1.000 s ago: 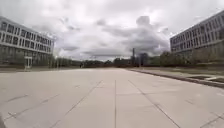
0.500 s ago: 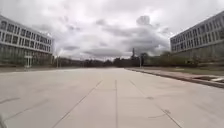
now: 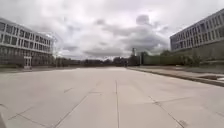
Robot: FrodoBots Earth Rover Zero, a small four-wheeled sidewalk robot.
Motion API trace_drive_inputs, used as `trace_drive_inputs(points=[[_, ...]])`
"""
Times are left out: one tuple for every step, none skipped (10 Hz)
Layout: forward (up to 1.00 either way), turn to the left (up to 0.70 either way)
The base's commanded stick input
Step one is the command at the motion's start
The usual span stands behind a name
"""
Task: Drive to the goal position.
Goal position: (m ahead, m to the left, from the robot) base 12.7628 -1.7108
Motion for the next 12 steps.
trace_drive_inputs(points=[[0.70, 0.00], [0.70, 0.00], [0.70, 0.00], [0.70, 0.00], [0.70, 0.00], [0.70, 0.00], [0.70, 0.00], [0.70, 0.00], [0.70, 0.00], [0.70, 0.00], [0.70, 0.00], [0.70, 0.00]])
